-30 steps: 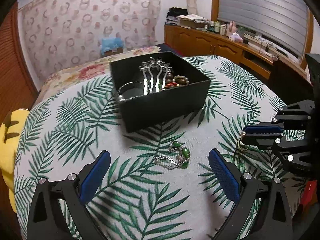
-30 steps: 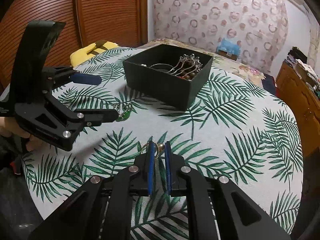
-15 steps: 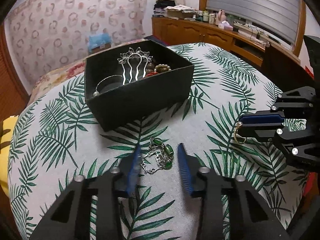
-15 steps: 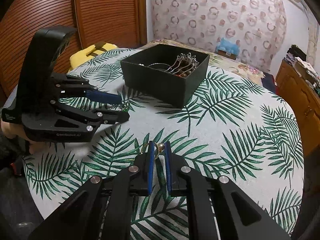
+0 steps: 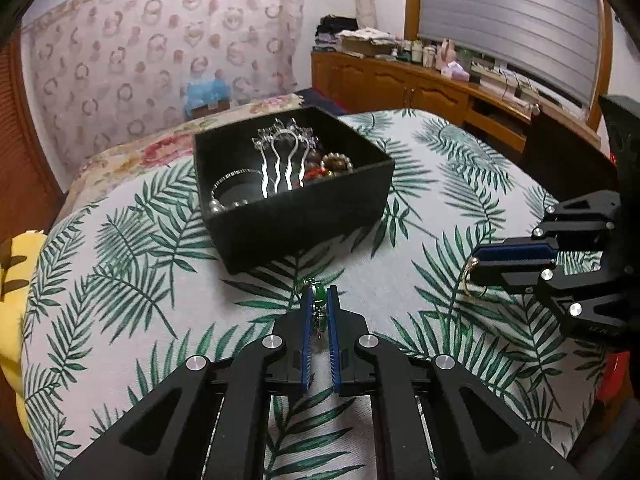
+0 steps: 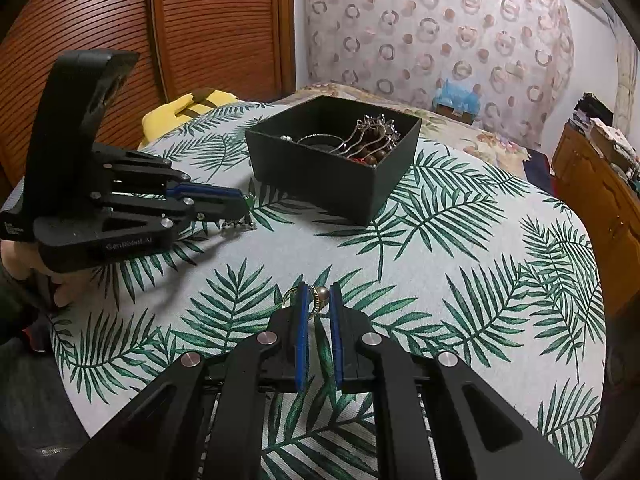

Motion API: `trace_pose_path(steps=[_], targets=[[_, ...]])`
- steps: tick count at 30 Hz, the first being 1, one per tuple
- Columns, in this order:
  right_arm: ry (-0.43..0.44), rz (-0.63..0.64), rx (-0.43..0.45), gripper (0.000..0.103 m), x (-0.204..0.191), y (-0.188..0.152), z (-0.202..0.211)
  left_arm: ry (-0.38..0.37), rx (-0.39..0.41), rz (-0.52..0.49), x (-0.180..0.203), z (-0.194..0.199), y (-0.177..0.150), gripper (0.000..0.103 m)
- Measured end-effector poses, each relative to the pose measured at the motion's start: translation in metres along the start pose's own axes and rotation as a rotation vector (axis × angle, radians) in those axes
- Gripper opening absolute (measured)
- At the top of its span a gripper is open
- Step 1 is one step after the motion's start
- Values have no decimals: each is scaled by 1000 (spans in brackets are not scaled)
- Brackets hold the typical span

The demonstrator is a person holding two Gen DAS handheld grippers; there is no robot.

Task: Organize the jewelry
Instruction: 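Lower the ring and jade earring into the black box and open both tools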

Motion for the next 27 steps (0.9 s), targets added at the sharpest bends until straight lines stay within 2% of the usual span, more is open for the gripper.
trace_pose_path(steps=[16, 27], targets=[[1, 29, 75, 12, 6, 48, 12, 30, 123, 54, -28, 33, 46, 6], [16, 45, 105, 12, 23, 93, -8, 53, 142, 83, -48, 17, 78, 6]])
Point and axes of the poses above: each gripper's, at about its wrist camera, not at the fingertips, and z roughly against the way its jaws point, x to its right, y to its top, the point moved 3 cm from there along -z, roughly the way its jaws point, and after that the axes turned 14 degrees about y, right-handed, at the moved point
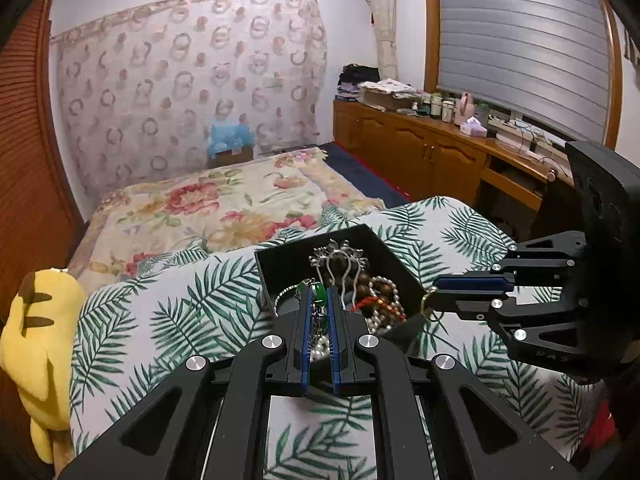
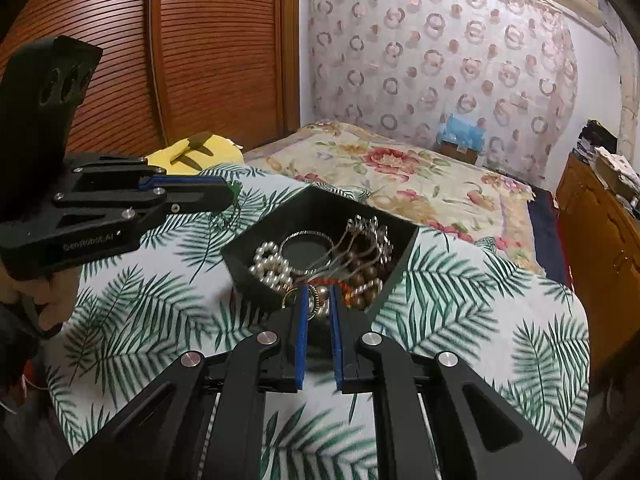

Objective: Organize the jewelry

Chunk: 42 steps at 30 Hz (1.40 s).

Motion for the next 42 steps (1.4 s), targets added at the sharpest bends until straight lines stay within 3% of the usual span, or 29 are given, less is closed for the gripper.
trace_pose_path(steps=[14, 17, 25, 27, 31, 36, 39, 42], targets=[[13, -27, -14, 14, 25, 12, -35, 2, -36, 10, -3, -35, 11, 6], [8, -37, -16, 20, 29, 12, -35, -1, -42, 16, -2, -40, 13, 6], [6, -59, 15, 20, 32, 9, -21, 29, -47, 17, -1, -50, 21, 9], [0, -62, 23, 24, 31, 7, -17, 33, -45, 24, -2, -50, 20, 26], [-17, -74, 41, 36, 30, 3, -9, 47, -44, 39, -4, -43, 16, 41], [-49, -94, 77, 52, 27, -3, 5, 83, -32, 50, -8, -28, 12, 78], [-84, -104, 108, 66, 25, -5, 17, 122, -23, 58, -12, -18, 8, 90], [-110, -123, 141, 79, 21, -7, 30, 140, -19, 78, -15, -6, 4, 95]])
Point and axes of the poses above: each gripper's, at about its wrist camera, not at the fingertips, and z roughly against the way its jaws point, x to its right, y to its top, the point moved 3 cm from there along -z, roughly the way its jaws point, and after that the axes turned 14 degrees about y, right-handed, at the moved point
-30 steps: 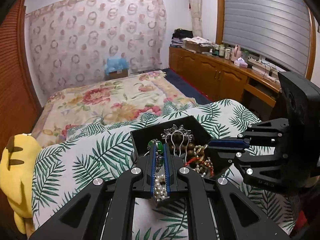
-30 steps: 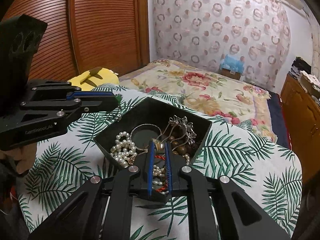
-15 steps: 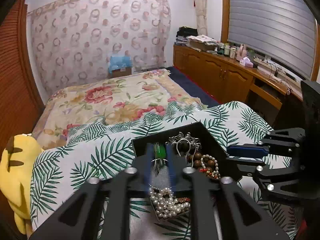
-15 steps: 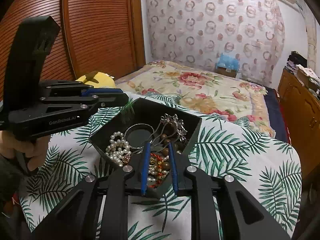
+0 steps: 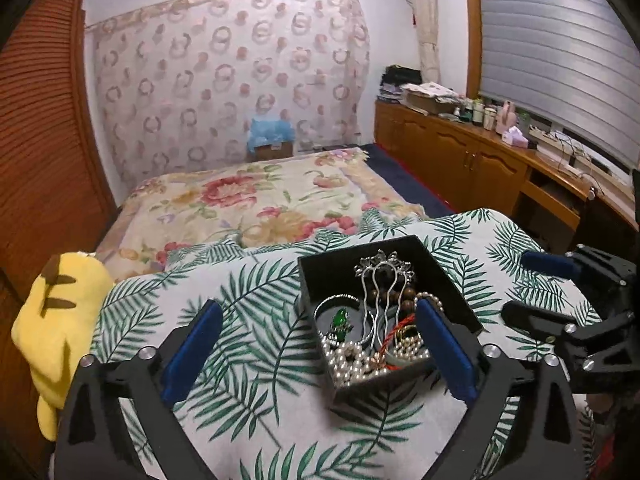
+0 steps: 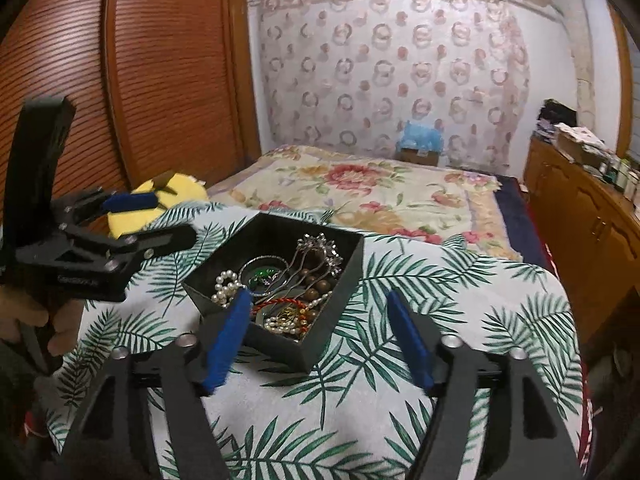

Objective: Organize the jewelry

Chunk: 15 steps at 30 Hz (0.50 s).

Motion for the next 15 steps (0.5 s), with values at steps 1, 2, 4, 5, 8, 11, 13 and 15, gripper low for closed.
trace_pose_path(steps=[1, 2, 4, 5, 8, 11, 13, 15], targets=[[-8, -2, 9, 84, 0, 0, 3, 8, 1, 6, -2, 4, -2, 95], [-21, -4, 25, 89, -3, 0, 8, 14, 3, 11, -3, 8, -4, 95], [-41, -6, 50, 94, -6, -1, 17, 30, 7, 19, -5, 16, -7, 95], [-51, -7, 66, 97, -8, -1, 23, 39, 9, 23, -5, 21, -10, 95], [-64, -13, 109, 100, -15, -3, 39, 56, 17, 37, -8, 31, -17, 95], [-88, -12, 129, 100, -23, -4, 50, 66, 15, 57, -11, 41, -27, 95], [-104, -11, 145, 100, -28, -5, 55, 62, 7, 65, -11, 45, -32, 95], [-113, -9, 157, 100, -32, -5, 59, 65, 5, 62, -10, 49, -38, 95]])
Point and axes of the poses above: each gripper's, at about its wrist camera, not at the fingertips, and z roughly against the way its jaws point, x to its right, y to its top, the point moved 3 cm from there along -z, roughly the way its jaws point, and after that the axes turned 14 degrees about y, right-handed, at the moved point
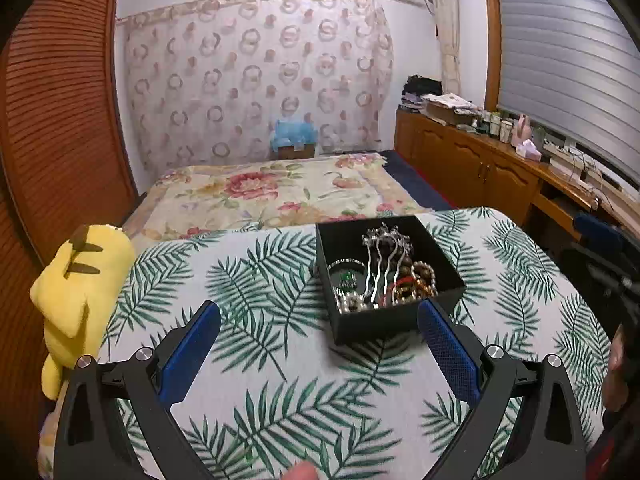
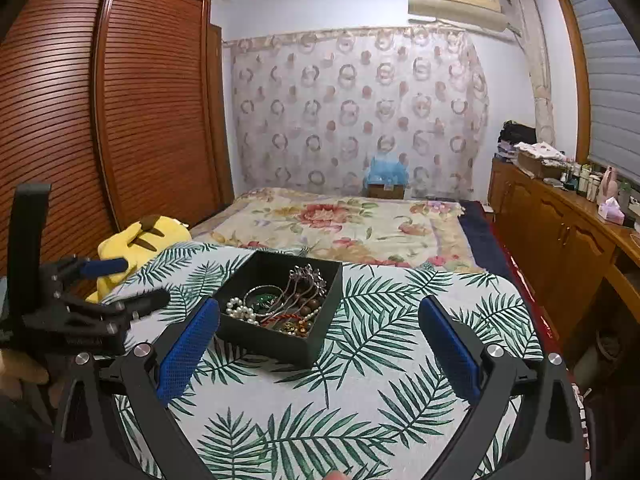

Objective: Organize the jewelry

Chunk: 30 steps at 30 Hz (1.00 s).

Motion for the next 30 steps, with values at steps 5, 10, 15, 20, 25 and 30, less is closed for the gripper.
trace_pose_path(steps=[5, 10, 15, 20, 25, 30], targets=[[-13, 5, 19, 100, -6, 0, 8, 27, 7, 5, -2, 7, -8, 95], [-23, -7, 23, 100, -5, -5, 8, 25, 14, 13, -3, 10, -9, 95], [-30, -16, 20, 100, -4, -8, 6, 21, 20, 24, -6, 14, -10, 95], [-35, -25, 16, 100, 0, -12, 5, 19, 24, 29, -6, 16, -8, 95], [-34, -28, 16, 100, 0, -13, 4, 19, 27, 30, -6, 18, -8, 95], [-34, -28, 15, 100, 0, -13, 4, 19, 28, 30, -7, 18, -9, 95]])
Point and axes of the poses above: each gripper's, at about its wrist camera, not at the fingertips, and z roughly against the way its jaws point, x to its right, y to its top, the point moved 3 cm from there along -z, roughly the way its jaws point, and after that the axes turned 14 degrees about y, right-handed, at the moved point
